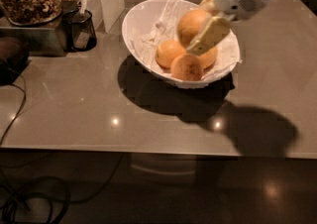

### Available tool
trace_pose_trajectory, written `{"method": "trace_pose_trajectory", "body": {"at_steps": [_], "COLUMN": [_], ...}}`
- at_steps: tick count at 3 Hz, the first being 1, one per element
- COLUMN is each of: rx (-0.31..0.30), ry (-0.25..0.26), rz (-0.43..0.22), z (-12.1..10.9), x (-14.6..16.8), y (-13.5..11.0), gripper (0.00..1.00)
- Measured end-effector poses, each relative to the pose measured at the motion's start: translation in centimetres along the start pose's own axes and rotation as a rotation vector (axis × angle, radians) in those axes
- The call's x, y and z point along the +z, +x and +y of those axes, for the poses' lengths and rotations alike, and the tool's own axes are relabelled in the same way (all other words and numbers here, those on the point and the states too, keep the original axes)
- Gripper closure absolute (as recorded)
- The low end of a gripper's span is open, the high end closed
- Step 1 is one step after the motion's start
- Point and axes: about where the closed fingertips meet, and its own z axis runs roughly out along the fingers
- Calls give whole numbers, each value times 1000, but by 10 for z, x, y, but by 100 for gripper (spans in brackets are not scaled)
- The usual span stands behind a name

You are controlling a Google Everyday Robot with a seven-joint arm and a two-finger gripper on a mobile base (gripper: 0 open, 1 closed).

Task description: Pick orange from white bowl

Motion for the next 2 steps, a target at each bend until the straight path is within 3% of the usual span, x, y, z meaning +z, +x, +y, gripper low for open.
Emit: {"method": "trace_pose_trajectory", "body": {"at_steps": [1,2], "rx": [55,70], "ry": [102,201], "rz": [-24,-108], "z": [39,89], "x": [-39,-64], "y": [6,-15], "gripper": [100,100]}}
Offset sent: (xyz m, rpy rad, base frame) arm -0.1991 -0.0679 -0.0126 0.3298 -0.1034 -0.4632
